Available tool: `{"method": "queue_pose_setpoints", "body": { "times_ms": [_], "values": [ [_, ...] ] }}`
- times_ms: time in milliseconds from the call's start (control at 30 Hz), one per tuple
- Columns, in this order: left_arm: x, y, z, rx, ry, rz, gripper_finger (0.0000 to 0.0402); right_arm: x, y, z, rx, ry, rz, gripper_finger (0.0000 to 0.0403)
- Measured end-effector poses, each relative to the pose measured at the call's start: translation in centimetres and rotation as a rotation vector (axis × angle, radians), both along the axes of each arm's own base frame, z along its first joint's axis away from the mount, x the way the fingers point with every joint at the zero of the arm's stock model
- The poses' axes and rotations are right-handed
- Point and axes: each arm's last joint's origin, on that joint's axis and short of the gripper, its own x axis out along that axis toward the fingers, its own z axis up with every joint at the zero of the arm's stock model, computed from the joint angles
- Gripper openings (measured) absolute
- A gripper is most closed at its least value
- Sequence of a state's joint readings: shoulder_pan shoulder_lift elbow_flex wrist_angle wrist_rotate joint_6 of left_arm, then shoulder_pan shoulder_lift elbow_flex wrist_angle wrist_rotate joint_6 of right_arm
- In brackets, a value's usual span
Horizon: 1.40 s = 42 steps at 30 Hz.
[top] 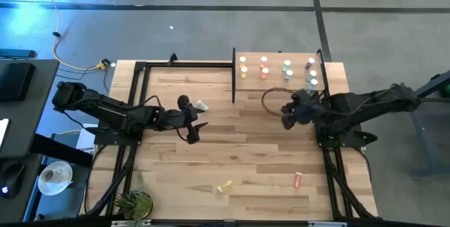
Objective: Pick and place medicine bottles onto shelf by color
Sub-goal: Put the pink pill bottle on the shelf aligned with the other pink pill bottle
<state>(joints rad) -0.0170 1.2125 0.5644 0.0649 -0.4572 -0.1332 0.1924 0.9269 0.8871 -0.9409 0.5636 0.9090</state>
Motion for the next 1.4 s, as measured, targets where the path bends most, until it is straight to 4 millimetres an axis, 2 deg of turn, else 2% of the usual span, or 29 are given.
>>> {"method": "queue_pose_setpoints", "body": {
  "times_ms": [300,533,700,1000,1167,1400],
  "values": [
    [-0.1,-0.1,-0.2,-0.025,0.007,0.001,0.0239,3.0,3.6,-3.4,-0.008,0.158,0.070,0.0165],
    [-0.1,-0.5,-0.2,-0.025,0.007,-0.020,0.0239,3.7,6.7,-5.7,0.102,0.209,0.036,0.0165],
    [-0.1,-1.0,-0.2,-0.027,0.007,-0.037,0.0239,3.1,8.9,-6.5,0.215,0.213,0.001,0.0165],
    [-0.1,-1.6,-0.2,-0.056,-0.008,-0.044,0.0239,1.2,12.0,-6.7,0.441,0.233,-0.067,0.0165],
    [-0.1,-1.8,-0.2,-0.080,-0.014,-0.036,0.0239,0.1,13.2,-6.8,0.549,0.287,-0.098,0.0165],
    [-0.1,-1.8,-0.2,-0.083,-0.015,-0.034,0.0239,-0.8,14.2,-6.8,0.616,0.328,-0.120,0.0165]
  ]
}}
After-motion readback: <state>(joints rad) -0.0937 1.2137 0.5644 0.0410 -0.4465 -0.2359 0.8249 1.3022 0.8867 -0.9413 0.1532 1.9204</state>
